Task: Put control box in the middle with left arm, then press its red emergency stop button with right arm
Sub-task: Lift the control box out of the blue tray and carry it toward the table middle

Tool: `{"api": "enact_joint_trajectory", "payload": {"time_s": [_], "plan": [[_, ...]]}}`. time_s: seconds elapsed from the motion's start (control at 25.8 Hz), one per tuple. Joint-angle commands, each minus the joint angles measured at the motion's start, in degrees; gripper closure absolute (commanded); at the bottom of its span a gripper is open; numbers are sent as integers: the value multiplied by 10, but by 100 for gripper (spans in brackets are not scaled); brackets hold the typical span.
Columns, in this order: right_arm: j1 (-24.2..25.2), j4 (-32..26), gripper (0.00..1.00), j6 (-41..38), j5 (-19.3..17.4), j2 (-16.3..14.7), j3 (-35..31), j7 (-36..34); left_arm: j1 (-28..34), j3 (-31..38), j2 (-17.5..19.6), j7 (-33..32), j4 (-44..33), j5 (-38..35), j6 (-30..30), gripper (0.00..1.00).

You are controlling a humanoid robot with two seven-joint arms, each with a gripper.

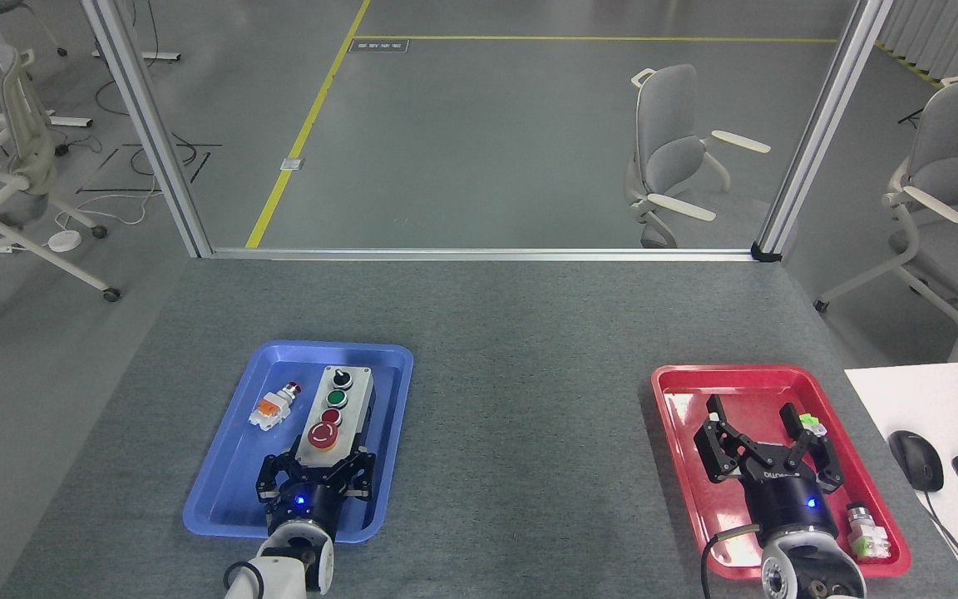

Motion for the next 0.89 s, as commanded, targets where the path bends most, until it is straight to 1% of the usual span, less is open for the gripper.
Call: {"api": "enact_joint_trajectory", "payload": {"time_s": [0.0,0.19,0.31,0.43,0.5,0.58,0.66,0.74,0.78,0.85], "plan": [[0,0,1,0,0,-1,0,0,-1,0,7,-1,-1,0,-19,100],[0,0,1,-1,0,-1,0,0,-5,0,16,1,-24,0,-21,100],[0,0,1,-1,0,-1,0,0,-1,0,25,1,-75,6,-34,100],[0,0,1,-1,0,1,0,0,6,-1,23,-1,-133,19,-47,100],[0,0,1,-1,0,3,0,0,9,-5,19,-2,-160,21,-48,100],[0,0,1,-1,0,4,0,0,12,-20,5,-2,-171,20,-46,100],[0,0,1,-1,0,5,0,0,11,-56,-29,-3,-174,19,-41,100],[0,0,1,-1,0,6,0,0,11,-74,-51,-3,-169,16,-39,100],[0,0,1,-1,0,7,0,0,11,-85,-60,-3,-167,15,-36,100],[0,0,1,-1,0,6,0,0,10,-130,-62,-3,-159,18,-18,100]]}}
